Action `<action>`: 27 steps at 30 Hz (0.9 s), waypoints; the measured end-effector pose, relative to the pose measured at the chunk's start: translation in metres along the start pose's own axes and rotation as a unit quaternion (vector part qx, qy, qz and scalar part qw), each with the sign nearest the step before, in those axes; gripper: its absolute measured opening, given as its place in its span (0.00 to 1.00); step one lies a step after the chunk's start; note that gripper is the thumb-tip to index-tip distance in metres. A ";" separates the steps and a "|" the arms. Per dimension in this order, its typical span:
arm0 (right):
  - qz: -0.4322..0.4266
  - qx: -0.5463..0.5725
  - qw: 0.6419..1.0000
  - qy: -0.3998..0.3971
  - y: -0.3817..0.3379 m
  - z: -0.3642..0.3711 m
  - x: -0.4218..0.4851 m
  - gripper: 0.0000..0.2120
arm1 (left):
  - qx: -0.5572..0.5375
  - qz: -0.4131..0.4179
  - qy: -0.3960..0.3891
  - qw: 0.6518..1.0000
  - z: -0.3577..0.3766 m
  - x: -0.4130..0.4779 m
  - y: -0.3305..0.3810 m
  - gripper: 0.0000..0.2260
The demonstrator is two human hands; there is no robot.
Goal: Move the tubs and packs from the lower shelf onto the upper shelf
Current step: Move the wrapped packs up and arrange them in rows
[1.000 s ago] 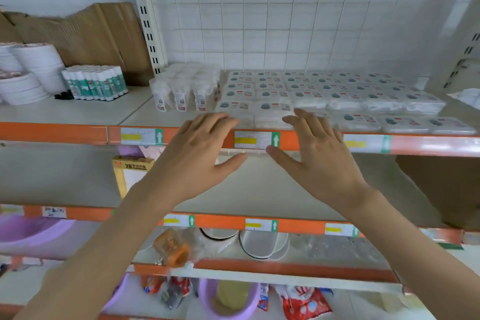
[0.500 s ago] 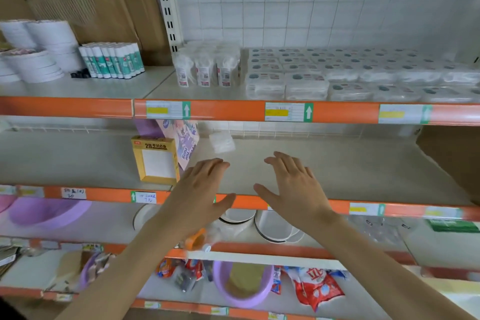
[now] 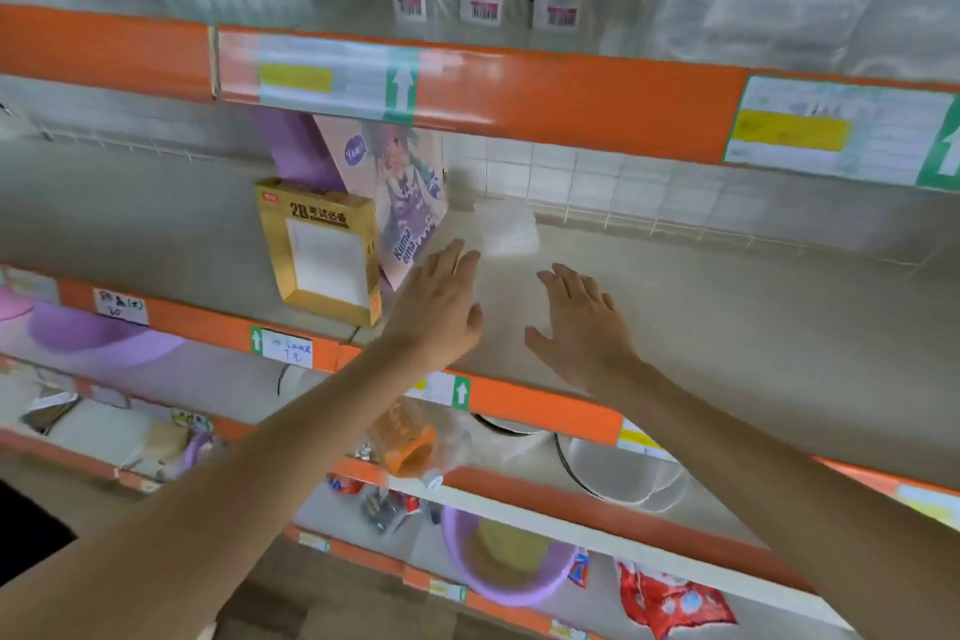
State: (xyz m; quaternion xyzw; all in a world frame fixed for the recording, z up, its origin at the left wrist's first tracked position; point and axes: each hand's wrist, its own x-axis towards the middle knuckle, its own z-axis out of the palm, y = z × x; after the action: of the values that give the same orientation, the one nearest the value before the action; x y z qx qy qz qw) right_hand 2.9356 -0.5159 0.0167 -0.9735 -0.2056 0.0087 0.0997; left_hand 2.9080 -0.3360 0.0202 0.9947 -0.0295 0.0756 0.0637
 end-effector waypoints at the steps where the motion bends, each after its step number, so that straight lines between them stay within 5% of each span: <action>1: -0.005 -0.004 1.000 -0.001 0.004 0.007 0.013 0.33 | 0.004 -0.006 0.004 1.000 0.007 0.012 -0.005 0.28; 9: -0.001 0.065 0.997 0.040 0.025 0.031 0.091 0.33 | -0.009 -0.028 0.007 1.000 0.027 0.111 -0.016 0.28; 16: 0.009 0.095 0.994 0.049 0.037 0.044 0.114 0.31 | -0.008 -0.010 -0.073 0.997 0.036 0.156 -0.021 0.27; 27: -0.060 0.117 0.987 0.097 0.047 0.038 0.125 0.30 | -0.114 -0.073 0.030 0.990 0.046 0.106 -0.022 0.25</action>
State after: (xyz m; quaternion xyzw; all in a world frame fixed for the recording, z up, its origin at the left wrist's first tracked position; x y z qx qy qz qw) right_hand 3.0668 -0.5007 -0.0268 -0.9373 -0.2503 -0.0682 0.2326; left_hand 3.0205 -0.3256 -0.0114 0.9776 0.0366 0.0965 0.1832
